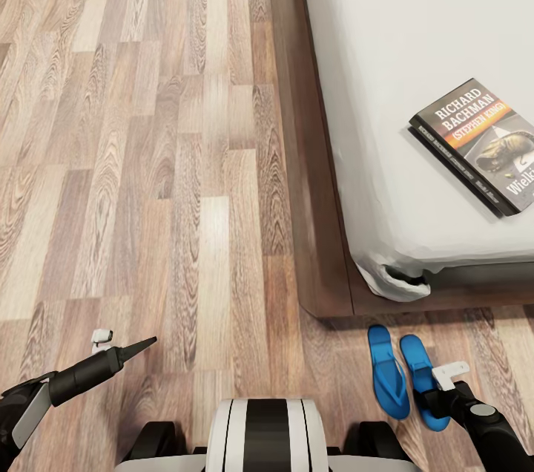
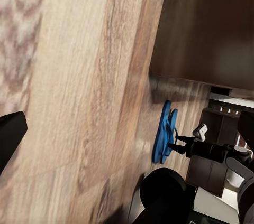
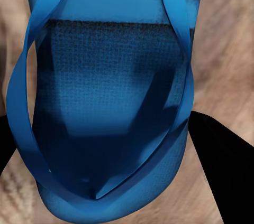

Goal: In the bedroom, move the book from the bed onto either nightstand, and place the two sandals side by side next to the bed.

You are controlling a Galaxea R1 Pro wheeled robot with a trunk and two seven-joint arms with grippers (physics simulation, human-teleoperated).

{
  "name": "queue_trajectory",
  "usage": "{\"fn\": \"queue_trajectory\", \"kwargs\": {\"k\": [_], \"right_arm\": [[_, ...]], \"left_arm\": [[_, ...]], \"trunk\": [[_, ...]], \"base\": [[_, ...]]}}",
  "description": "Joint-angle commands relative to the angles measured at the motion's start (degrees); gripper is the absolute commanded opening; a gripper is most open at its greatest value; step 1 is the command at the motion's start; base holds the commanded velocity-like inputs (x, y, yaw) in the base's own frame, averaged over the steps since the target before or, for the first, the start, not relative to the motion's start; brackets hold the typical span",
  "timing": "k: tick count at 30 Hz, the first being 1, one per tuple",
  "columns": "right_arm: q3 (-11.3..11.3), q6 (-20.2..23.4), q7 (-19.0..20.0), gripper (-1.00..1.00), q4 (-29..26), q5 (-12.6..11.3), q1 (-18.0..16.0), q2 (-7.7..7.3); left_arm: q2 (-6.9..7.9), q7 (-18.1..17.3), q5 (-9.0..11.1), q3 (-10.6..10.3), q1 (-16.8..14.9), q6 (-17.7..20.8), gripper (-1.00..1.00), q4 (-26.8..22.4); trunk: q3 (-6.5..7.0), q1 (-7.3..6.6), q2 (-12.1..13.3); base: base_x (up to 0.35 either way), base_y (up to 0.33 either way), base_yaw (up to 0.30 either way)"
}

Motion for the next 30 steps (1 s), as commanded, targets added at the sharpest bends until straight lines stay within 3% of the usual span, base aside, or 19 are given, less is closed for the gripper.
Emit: {"fn": "queue_trajectory", "kwargs": {"k": [1, 30], "right_arm": [[-0.19, 0.17, 0.47, -1.00, -0.12, 0.49, -0.02, 0.04], [-0.28, -0.01, 0.38, -1.00, -0.12, 0.49, -0.02, 0.04]], "left_arm": [[0.01, -0.09, 0.16, -0.01, -0.01, 0.64, 1.00, 0.00], [0.01, 0.12, 0.24, -0.02, -0.01, 0.59, 1.00, 0.00]], "trunk": [[-0.03, 0.00, -0.01], [-0.03, 0.00, -0.01]], "base": [[0.155, 0.000, 0.000], [0.008, 0.000, 0.000]]}}
